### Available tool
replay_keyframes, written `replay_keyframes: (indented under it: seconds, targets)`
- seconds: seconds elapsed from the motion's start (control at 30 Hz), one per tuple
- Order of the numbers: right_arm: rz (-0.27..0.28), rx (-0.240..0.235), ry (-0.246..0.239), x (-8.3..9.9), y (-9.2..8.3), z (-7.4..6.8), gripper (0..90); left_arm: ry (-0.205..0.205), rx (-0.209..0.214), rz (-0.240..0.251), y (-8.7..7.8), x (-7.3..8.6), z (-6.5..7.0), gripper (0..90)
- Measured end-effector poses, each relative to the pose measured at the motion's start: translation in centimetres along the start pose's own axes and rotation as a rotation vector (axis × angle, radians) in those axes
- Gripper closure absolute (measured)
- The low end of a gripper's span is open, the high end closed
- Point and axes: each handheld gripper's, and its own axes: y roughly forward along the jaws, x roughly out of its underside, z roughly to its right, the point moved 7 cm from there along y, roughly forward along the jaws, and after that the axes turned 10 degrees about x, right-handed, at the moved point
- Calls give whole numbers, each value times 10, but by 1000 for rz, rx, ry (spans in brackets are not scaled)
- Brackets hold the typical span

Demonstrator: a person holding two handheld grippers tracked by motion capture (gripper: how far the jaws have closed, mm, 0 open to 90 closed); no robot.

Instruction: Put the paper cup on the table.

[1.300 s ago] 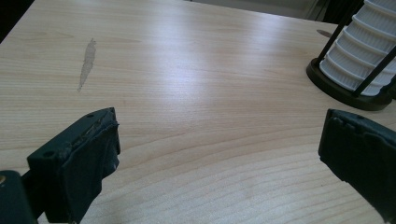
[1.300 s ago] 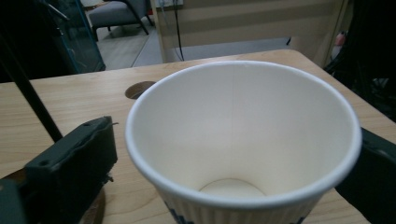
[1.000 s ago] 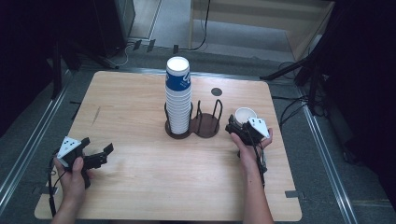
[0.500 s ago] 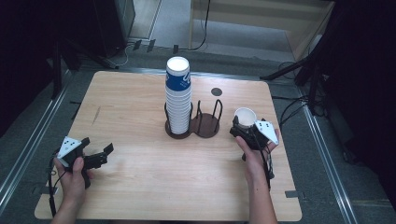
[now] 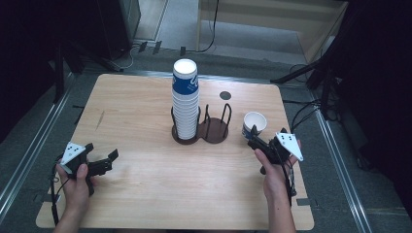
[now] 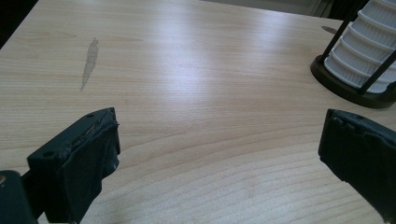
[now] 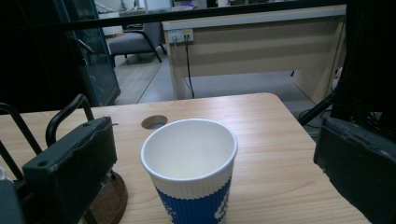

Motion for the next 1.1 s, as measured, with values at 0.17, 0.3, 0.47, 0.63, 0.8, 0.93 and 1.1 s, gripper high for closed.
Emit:
replay_keyframes:
  seconds: [0.17,0.3,0.47,0.63,0.8,0.93,1.1]
  targets:
    - [7,11,0,-2,-9,10,0,1,1,-1,0,0,0,0]
    - [11,17,6,-2,-16,21,0,0,0,-1,0,0,0,0]
    - [10,28,9,1,-23,32,0,-1,1,0,0,0,0,0]
    - [10,43,3,4,-30,43,0,1,1,-2,0,0,0,0]
    - [7,48,-15,9,-37,53,0,2,1,-1,0,0,1,0]
    - [4,54,-24,14,-42,60,0,1,2,-1,0,0,1,0]
    - [-4,61,-18,20,-49,72,0,6,6,-1,-1,1,1,0]
